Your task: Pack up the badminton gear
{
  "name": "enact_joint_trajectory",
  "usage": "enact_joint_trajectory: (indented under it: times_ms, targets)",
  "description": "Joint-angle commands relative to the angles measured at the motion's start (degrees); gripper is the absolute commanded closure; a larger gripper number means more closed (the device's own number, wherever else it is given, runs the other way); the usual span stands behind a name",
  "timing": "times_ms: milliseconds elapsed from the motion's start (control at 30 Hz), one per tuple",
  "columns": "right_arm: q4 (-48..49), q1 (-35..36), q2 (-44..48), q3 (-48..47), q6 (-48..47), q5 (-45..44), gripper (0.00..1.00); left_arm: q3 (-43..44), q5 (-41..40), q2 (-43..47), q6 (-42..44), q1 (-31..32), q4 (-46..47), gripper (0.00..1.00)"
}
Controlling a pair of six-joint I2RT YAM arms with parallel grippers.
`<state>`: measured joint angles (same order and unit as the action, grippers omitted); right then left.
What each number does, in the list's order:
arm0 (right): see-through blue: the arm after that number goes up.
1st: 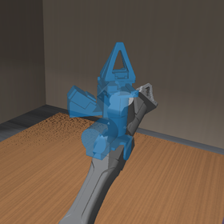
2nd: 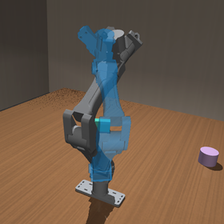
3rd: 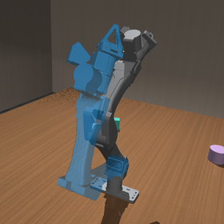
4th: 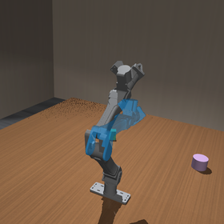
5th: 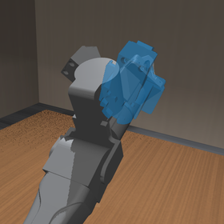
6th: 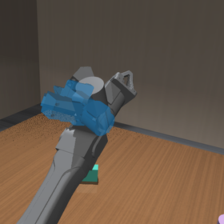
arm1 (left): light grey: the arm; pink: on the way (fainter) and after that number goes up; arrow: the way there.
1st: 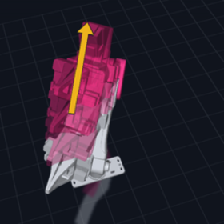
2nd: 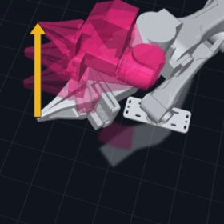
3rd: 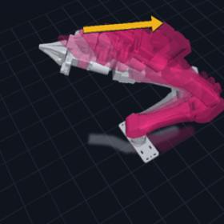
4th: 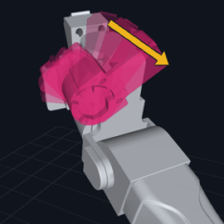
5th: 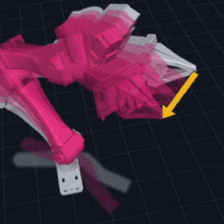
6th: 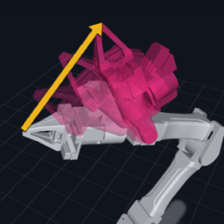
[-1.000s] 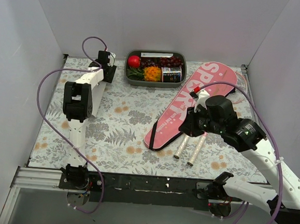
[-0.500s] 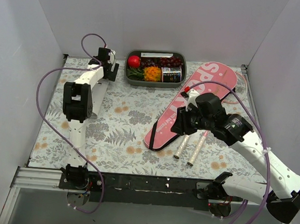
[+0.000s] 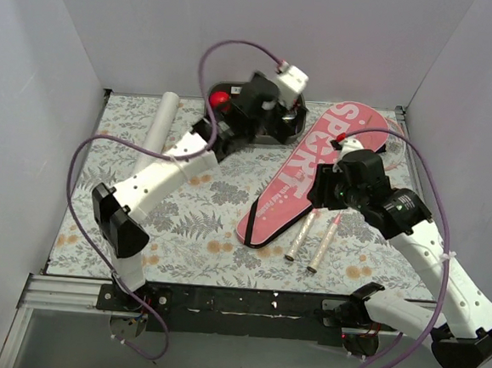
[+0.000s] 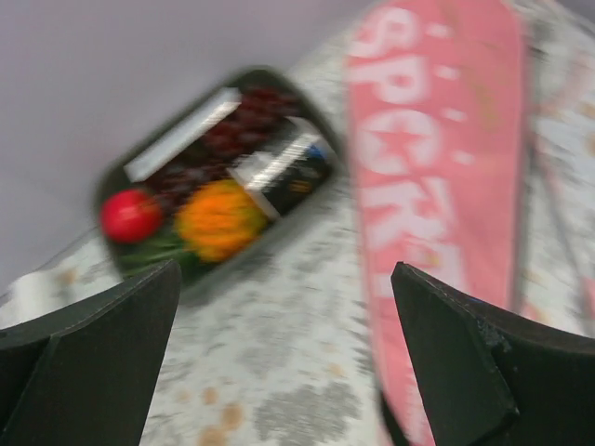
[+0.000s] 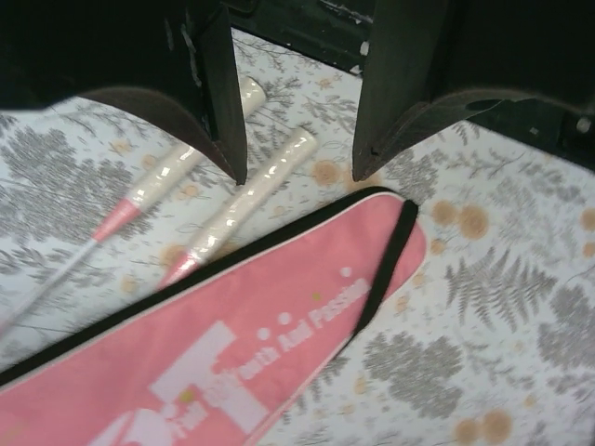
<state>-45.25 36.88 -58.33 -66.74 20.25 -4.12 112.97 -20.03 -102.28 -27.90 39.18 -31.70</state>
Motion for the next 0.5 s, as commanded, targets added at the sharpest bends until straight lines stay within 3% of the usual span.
enact_joint_trajectory:
  times_ms: [0, 233, 467]
  targets:
    - [-4.7, -4.7, 3.5, 1.3, 4.6, -14.0, 0.42, -6.1, 5.9, -2.1, -4.8, 10.4, -5.5, 0.02]
    - [-12.3, -7.3, 11.3, 1.6, 13.0, -26.6, 0.39, -8.0, 12.2, -10.0, -7.0, 14.1, 3.2, 0.02]
    - [-14.8, -7.4, 17.0, 1.5, 16.5, -25.3, 0.39, 5.1, 14.2, -24.3, -6.2, 15.0, 4.6, 0.02]
